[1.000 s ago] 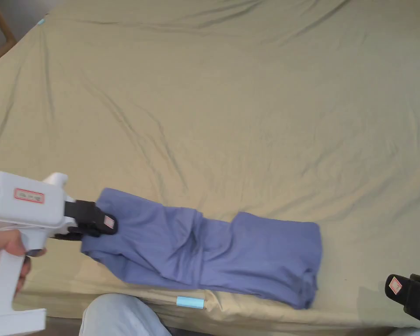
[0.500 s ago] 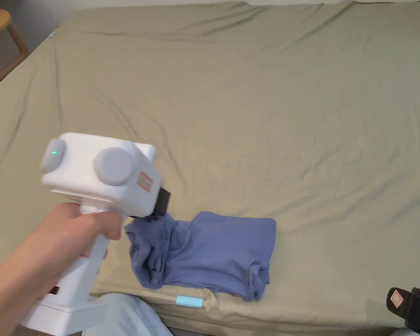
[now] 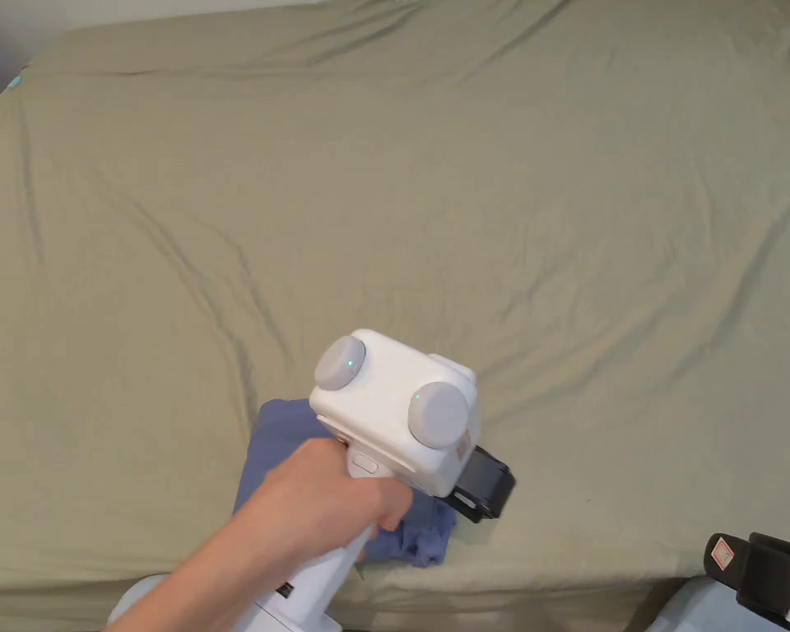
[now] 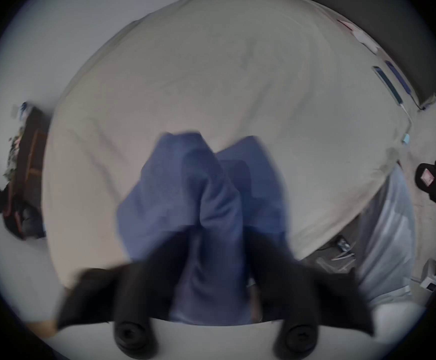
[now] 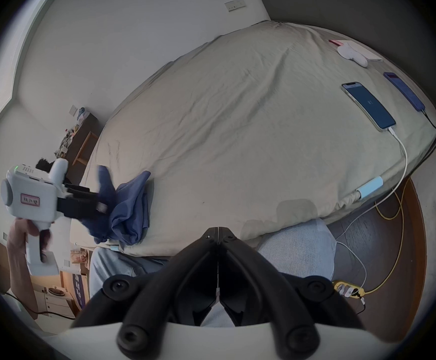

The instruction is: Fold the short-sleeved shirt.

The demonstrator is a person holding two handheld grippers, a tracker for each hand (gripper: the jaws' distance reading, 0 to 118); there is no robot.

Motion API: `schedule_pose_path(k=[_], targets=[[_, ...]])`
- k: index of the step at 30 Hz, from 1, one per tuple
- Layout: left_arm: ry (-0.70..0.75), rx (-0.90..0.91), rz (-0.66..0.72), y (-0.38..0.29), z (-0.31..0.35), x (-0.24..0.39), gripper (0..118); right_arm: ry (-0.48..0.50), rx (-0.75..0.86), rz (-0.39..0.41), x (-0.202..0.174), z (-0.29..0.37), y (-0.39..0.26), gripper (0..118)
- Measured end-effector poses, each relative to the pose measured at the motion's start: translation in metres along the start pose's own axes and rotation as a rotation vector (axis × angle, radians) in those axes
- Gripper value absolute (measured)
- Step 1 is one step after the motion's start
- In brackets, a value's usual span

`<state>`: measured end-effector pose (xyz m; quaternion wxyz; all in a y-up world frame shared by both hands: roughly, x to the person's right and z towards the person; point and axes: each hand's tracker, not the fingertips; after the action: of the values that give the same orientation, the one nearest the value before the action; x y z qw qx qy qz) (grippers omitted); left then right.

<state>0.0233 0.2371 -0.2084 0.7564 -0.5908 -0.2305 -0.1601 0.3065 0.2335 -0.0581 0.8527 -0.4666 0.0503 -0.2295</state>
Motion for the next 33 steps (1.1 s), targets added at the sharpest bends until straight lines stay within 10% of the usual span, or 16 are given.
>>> schedule_pose_path(k=[4, 9, 13, 20, 28, 33], targets=[[-0.103, 0.075, 0.114, 0.006, 0.023, 0.001, 101, -0.011, -0.005, -0.005, 0.001, 0.0, 0.001, 9], [0.111, 0.159, 0.291, -0.022, 0.062, -0.074, 3, 0.0, -0.002, -0.002, -0.001, -0.003, 0.005, 9], [0.694, 0.035, 0.252, -0.048, 0.051, -0.11, 2, 0.022, -0.01, 0.006, -0.005, -0.009, 0.006, 9], [0.852, -0.195, 0.174, -0.052, -0.035, -0.082, 2, 0.041, -0.035, 0.031, -0.003, -0.008, 0.002, 9], [0.624, -0.039, -0.094, 0.013, -0.075, 0.091, 2, -0.028, -0.036, 0.008, 0.021, 0.008, 0.005, 9], [0.153, 0.135, 0.104, 0.036, -0.051, 0.09, 2, -0.05, -0.035, 0.029, 0.013, 0.017, 0.004, 9]])
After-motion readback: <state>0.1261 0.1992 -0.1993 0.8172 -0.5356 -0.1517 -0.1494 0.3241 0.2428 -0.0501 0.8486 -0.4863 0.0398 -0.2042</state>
